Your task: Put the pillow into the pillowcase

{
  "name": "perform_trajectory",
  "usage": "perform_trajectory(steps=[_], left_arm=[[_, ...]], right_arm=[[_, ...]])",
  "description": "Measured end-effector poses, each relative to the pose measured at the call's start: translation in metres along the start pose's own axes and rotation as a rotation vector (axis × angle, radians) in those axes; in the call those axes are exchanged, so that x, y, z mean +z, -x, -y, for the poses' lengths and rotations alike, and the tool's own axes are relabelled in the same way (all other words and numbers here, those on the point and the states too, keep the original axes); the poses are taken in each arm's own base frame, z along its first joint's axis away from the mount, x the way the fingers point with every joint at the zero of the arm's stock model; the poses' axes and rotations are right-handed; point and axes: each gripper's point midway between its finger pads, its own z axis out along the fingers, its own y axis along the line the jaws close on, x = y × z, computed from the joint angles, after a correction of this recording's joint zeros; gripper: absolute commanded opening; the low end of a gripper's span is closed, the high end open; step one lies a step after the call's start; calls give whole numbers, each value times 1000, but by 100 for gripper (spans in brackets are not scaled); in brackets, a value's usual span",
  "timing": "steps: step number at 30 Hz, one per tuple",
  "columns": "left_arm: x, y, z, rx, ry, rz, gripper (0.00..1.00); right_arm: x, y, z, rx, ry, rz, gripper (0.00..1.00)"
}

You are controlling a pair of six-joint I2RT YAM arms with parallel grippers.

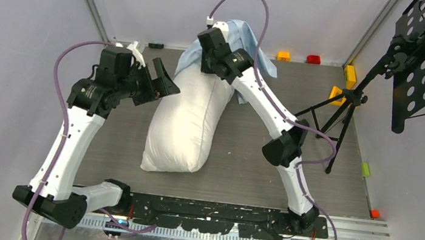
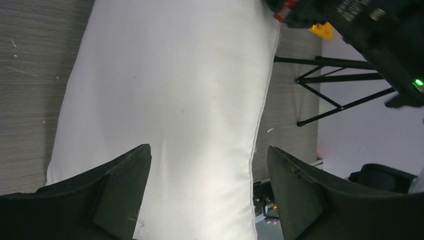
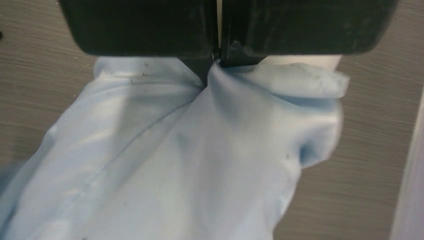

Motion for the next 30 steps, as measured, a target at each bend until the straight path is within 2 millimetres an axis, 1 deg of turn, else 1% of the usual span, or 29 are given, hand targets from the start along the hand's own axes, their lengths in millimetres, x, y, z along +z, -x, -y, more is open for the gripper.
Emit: perform_trajectory(steps=[2,3,4,6,8,9,10,11,12,13,14,15,16,17,20,22,24,26,27,28,29,30], left_arm=[[0,-4,1,30,-8,-15,92],[1,-8,2,54,-9,-27,93],[2,-13,3,73,-12,-41,94],[5,-28,8,131,-16,-82,95],[11,-44,13,195,-17,-125,96],[16,-52,15,223,-9,-145,94],[22,-59,15,250,2,-164,90],[28,-64,12,272,20,-180,84],[36,-68,6,284,51,-189,76],[43,-69,0,289,84,-191,54],[50,-69,-10,295,126,-191,41],[56,-68,-18,283,159,-189,21],[64,-65,-28,266,188,-188,9],[71,-60,-38,232,203,-182,1],[85,-40,-70,77,232,-142,0],[90,-24,-88,-14,250,-115,0],[95,-14,-98,-62,257,-100,0],[101,-11,-101,-92,250,-102,0],[103,-11,-102,-101,246,-104,0],[105,-11,-102,-108,241,-104,0],[106,-11,-102,-110,238,-103,0],[106,-11,-102,-113,234,-102,0]], right_arm=[[22,-22,2,-5,-18,-55,0],[28,-30,2,-5,-22,-74,0],[30,-34,1,-3,-22,-82,1],[31,-33,-2,9,-9,-79,1],[29,-28,-6,25,7,-66,1],[29,-26,-7,32,13,-64,0],[28,-26,-8,36,16,-64,1],[28,-26,-8,39,19,-65,1],[28,-27,-9,42,21,-68,0],[28,-27,-9,44,24,-69,1],[28,-26,-10,46,26,-69,0],[27,-26,-10,47,29,-70,1],[25,-27,-10,45,30,-72,1],[21,-28,-10,41,30,-75,0],[2,-35,-13,21,33,-82,0],[-20,-42,-21,-5,54,-86,0],[-42,-48,-37,-37,87,-85,0],[-58,-54,-52,-74,117,-81,0],[-62,-57,-58,-90,126,-82,5],[-65,-61,-61,-108,128,-86,12],[-64,-64,-60,-121,122,-93,26],[-63,-66,-57,-133,112,-100,38]])
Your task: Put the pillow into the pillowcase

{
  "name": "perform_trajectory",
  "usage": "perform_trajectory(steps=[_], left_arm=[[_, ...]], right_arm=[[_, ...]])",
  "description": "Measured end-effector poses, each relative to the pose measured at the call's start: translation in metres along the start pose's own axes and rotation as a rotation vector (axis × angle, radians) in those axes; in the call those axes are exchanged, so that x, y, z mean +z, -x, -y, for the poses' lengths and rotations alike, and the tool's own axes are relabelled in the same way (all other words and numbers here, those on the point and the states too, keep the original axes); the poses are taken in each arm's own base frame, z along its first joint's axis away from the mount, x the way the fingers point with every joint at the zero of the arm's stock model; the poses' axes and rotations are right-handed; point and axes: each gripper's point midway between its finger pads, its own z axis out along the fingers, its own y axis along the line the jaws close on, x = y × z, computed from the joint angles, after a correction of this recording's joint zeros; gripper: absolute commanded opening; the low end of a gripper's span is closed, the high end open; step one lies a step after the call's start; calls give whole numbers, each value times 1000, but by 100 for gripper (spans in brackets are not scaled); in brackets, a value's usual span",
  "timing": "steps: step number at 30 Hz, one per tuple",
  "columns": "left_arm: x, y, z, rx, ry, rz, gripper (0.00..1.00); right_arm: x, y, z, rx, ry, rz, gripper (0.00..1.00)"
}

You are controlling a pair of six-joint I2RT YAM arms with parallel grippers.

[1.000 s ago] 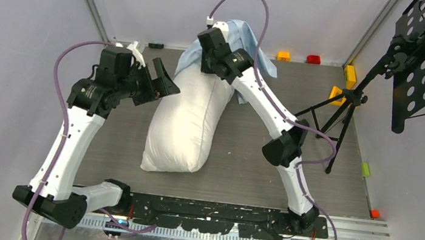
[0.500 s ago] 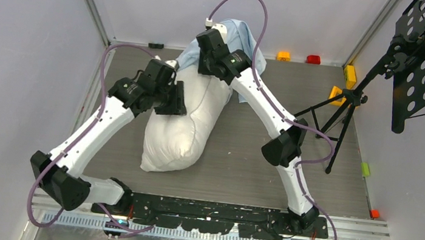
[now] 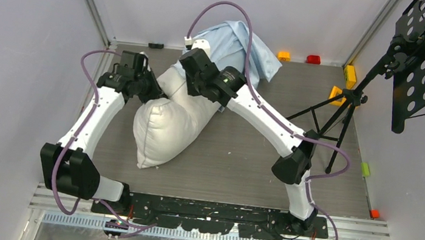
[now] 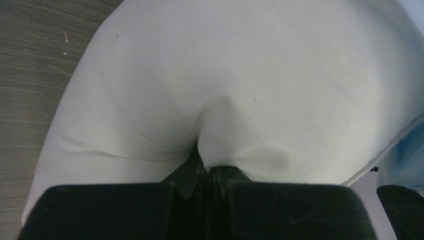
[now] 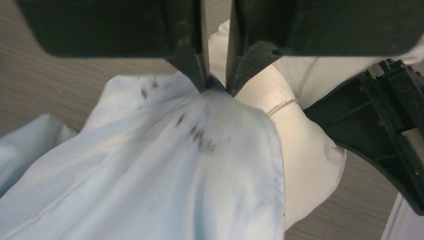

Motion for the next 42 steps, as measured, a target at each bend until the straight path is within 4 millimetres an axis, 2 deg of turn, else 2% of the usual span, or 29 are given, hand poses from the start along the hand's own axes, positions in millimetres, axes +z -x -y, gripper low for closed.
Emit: perform_trajectory(steps=[2,5,10,12,16,18,20,23,26,29,32,38,40,42], left_arm=[[0,3,0,-3,-9,10,0],[2,11,1,-8,-25,34,0],[4,15,-3,-18,-32,41,0],[4,15,-4,-18,-34,41,0],[4,15,-4,-21,-40,40,0],[4,16,-4,-21,-41,40,0],[4,16,-5,-20,-41,40,0],[5,16,-5,-22,-42,37,0],[5,16,-5,-22,-43,37,0],[5,16,-6,-24,-44,35,0],[5,17,-6,-25,-45,34,0],[6,17,-6,-24,-46,31,0],[6,17,-7,-25,-46,32,0],[6,17,-7,-26,-44,33,0]], right_arm=[[2,0,7,-10,-18,-6,54],[4,2,20,-47,-54,9,63],[2,-16,59,-105,-133,0,64],[4,-21,85,-94,-163,-1,64],[20,-29,136,-64,-220,9,67],[32,-45,158,-74,-241,3,67],[46,-69,163,-103,-232,-26,67],[61,-98,160,-137,-200,-58,67],[71,-116,158,-148,-182,-57,67],[80,-122,158,-142,-184,-27,67],[91,-120,158,-132,-193,16,67],[124,-126,165,-145,-254,61,64],[131,-129,173,-158,-303,72,61],[134,-127,184,-170,-376,93,53]])
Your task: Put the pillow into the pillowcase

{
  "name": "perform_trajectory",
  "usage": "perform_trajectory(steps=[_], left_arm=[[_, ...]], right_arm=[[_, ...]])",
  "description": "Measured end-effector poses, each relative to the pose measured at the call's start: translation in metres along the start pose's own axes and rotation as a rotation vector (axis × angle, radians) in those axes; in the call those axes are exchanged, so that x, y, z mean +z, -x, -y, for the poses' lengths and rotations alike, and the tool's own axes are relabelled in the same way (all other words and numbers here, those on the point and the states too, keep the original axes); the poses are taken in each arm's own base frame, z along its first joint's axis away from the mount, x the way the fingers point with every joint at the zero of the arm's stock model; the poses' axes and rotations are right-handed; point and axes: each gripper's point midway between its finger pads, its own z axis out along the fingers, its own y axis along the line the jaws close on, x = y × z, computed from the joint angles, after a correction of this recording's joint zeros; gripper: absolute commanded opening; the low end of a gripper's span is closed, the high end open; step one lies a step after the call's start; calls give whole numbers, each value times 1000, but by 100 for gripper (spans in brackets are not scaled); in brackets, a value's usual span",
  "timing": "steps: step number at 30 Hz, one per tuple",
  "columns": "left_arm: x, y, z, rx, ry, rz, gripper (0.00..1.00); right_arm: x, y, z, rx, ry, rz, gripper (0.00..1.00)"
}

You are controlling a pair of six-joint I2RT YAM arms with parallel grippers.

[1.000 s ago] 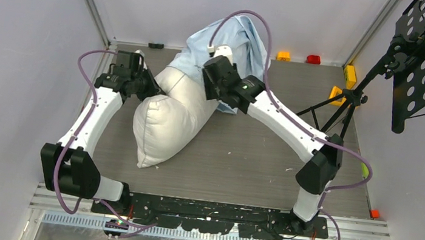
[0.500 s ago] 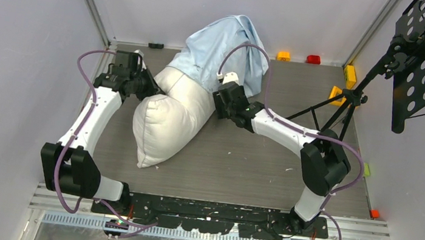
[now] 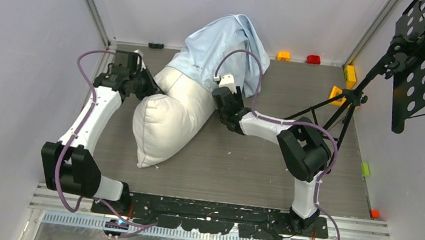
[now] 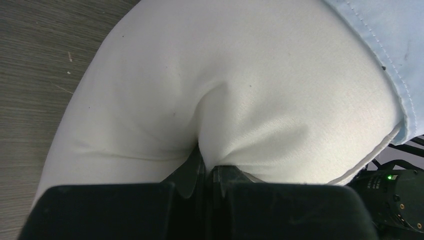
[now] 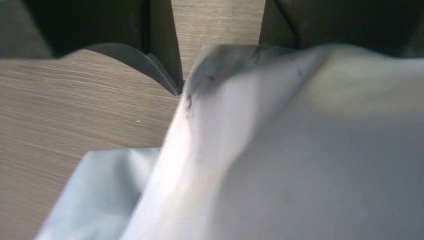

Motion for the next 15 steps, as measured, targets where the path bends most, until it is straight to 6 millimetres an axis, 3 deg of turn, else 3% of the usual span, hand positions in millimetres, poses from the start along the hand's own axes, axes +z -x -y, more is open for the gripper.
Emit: perform_trajectory(steps=[1,3,4,8,10,12,15], left_arm=[[0,0,0,0,0,1,0],[0,0,0,1,1,1,0],[0,0,-1,1,2,1,0],[2,1,-1,1,3,-1,0],[4,2,-2,0,3,-1,0],[6,3,-2,-6,3,0,0],[9,5,-1,-22,-2,7,0]], right_arm=[[1,2,4,-5,-24,10,45],[1,10,14,-5,-85,42,11],[1,15,18,-7,-108,56,2],[-4,35,24,-5,-164,96,0],[-16,50,15,-23,-154,113,0],[-42,68,-8,-60,-97,128,0],[-93,108,-58,-91,48,166,0]])
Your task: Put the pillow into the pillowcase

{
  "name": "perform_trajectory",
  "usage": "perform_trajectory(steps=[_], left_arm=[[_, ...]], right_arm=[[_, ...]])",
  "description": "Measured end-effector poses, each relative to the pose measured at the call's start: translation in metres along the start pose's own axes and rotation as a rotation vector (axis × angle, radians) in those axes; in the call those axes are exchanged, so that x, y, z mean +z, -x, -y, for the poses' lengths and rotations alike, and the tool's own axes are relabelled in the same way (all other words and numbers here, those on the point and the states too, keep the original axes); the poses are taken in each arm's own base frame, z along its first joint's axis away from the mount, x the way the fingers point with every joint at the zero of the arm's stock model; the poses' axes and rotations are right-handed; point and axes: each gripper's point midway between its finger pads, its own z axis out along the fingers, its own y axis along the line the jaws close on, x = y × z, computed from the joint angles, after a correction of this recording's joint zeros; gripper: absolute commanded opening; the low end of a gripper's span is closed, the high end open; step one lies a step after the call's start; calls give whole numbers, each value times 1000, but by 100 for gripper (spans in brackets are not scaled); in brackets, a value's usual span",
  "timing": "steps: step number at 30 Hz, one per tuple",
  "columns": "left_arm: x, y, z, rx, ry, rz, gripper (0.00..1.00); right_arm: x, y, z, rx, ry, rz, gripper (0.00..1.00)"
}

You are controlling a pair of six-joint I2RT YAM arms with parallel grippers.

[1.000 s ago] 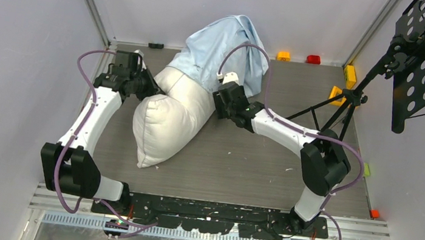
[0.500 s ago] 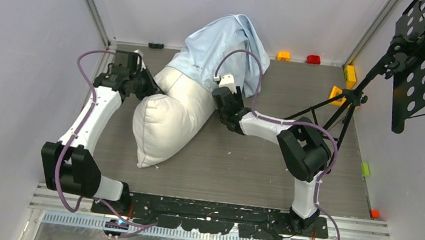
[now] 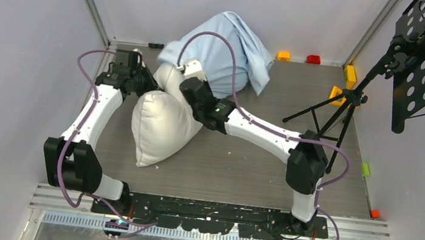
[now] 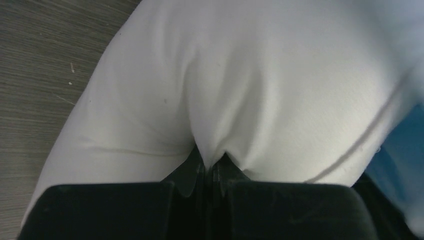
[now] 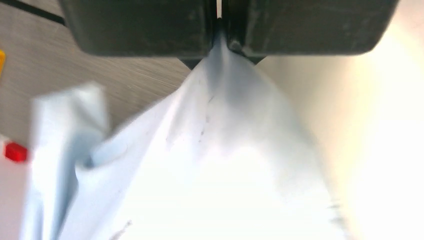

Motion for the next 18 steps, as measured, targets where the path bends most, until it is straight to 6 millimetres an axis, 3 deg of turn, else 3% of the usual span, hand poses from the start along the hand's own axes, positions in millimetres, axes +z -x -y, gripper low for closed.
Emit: perform_trajectory(steps=[2,5,7,11,13,17,18], left_arm=[[2,4,0,-14,4,17,0],[6,4,-1,-38,17,19,0],[10,1,0,-48,20,6,0],[27,-4,-5,-62,44,-29,2],[38,-5,-9,-70,64,-55,19],[48,5,-15,-40,112,-70,78],[46,10,-16,-30,130,-57,88]], right_arm=[[-30,37,-27,3,103,30,0],[-52,66,-32,10,173,32,0],[-51,73,-26,27,193,2,0],[-17,56,-17,88,201,-94,0],[7,43,-14,134,200,-142,0],[41,21,-17,208,208,-215,0],[47,18,-18,230,214,-227,0]])
